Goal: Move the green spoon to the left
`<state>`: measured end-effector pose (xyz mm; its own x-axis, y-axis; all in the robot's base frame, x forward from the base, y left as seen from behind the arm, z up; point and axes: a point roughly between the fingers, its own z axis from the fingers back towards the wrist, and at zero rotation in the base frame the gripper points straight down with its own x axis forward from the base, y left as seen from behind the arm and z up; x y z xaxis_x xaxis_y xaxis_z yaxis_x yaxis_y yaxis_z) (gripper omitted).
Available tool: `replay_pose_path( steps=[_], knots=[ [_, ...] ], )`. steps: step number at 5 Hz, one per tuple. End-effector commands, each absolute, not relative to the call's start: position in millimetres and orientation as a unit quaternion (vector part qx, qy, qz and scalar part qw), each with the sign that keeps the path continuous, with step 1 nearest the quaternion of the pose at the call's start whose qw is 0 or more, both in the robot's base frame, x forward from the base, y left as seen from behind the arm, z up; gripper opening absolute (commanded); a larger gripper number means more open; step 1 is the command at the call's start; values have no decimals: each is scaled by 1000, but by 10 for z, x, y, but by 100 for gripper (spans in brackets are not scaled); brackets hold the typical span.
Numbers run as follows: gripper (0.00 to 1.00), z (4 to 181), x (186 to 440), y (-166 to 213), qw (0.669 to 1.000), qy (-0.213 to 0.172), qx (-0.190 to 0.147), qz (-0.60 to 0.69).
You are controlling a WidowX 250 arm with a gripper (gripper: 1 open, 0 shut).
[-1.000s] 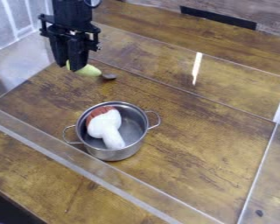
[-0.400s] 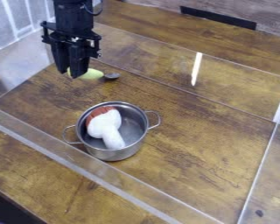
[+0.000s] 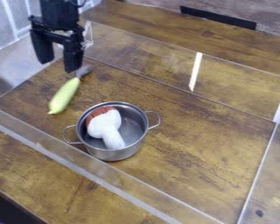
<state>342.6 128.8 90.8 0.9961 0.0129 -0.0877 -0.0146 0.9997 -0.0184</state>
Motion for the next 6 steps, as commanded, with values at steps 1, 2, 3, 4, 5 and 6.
replay_pose_path(
  steps=[1,2,3,4,5,6],
  knots=[
    [100,1048,3655,1268,1000,13,2,-16],
    [100,914,3674,1317,998,20,-1,-51],
    [100,821,3680,1344,996,25,-5,-88],
    [100,739,3595,1258,995,32,-9,-97],
    [100,670,3518,1192,994,37,-11,-101],
    [0,661,3504,1183,996,32,-13,-82]
  ],
)
